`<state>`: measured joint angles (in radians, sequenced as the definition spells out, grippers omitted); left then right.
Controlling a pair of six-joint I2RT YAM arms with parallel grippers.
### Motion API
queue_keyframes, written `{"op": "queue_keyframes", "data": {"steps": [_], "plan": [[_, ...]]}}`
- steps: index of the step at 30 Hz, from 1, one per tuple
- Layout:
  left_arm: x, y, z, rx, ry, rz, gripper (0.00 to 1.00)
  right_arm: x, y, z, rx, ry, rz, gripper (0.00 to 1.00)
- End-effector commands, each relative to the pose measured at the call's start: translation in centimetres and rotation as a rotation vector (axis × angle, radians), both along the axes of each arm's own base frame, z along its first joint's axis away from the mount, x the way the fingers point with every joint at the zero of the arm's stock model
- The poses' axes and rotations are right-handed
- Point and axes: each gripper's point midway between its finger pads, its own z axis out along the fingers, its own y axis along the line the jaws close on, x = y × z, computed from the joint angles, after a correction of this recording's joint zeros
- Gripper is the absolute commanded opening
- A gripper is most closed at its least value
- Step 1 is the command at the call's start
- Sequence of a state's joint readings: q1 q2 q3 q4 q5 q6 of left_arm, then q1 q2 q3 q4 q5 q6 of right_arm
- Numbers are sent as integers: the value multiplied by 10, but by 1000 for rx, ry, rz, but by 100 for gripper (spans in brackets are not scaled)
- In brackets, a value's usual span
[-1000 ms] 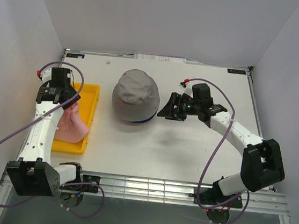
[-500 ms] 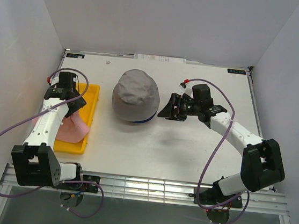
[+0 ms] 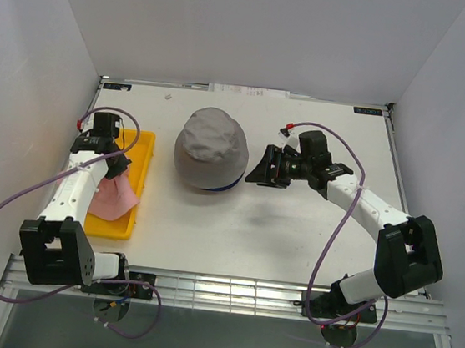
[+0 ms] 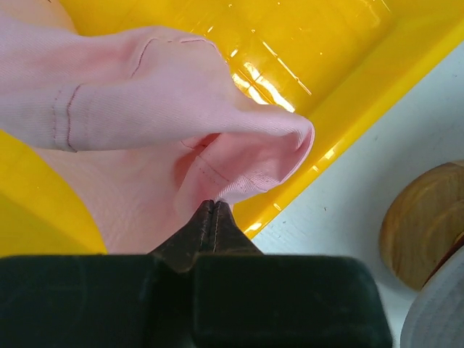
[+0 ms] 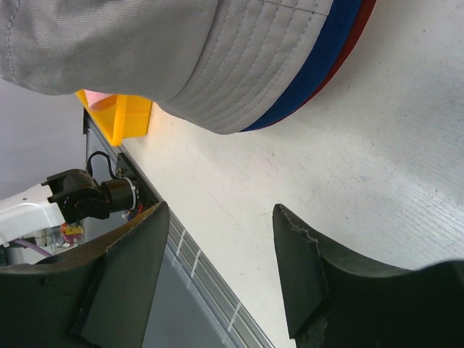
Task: Stack the hats
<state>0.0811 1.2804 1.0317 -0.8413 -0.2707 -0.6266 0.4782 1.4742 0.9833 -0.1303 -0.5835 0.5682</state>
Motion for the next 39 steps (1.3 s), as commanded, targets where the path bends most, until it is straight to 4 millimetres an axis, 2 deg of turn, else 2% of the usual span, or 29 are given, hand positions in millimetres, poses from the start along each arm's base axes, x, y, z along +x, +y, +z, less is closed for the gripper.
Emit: {"op": "queue_keyframes", "data": {"steps": [1, 12, 13, 14, 17, 18, 19, 21, 23, 25, 26, 29, 30, 34, 39], "plan": [[11, 2, 39, 25, -92, -36, 0, 1, 3, 11, 25, -41, 16, 65], [22, -7, 137, 24, -283, -121, 0, 7, 6, 60, 72, -110, 7, 64], [24, -9, 145, 18, -300, -127, 0, 8, 7, 69, 82, -123, 9, 64], [27, -13, 164, 5, -345, -141, 0, 8, 8, 75, 91, -133, 13, 64], [34, -21, 189, -26, -400, -167, 0, 11, 13, 99, 125, -168, 18, 66], [38, -23, 208, -33, -445, -174, 0, 13, 14, 105, 132, -171, 17, 67], [41, -26, 213, -44, -457, -181, 0, 15, 18, 117, 148, -187, 24, 67], [45, -33, 232, -79, -510, -196, 0, 16, 22, 126, 162, -182, 25, 68], [52, -38, 239, -105, -536, -208, 0, 19, 28, 140, 185, -197, 31, 69], [57, -42, 250, -130, -577, -207, 0, 20, 35, 145, 203, -179, 31, 70], [60, -48, 252, -160, -589, -228, 0, 22, 38, 156, 221, -192, 34, 71], [69, -56, 264, -216, -635, -235, 0, 29, 47, 165, 256, -168, 25, 72], [74, -58, 265, -229, -636, -236, 0, 33, 49, 176, 278, -186, 24, 73], [89, -65, 282, -281, -697, -241, 0, 43, 66, 175, 315, -131, 40, 73], [103, -76, 291, -363, -735, -251, 0, 52, 80, 179, 347, -85, 32, 75]]}}
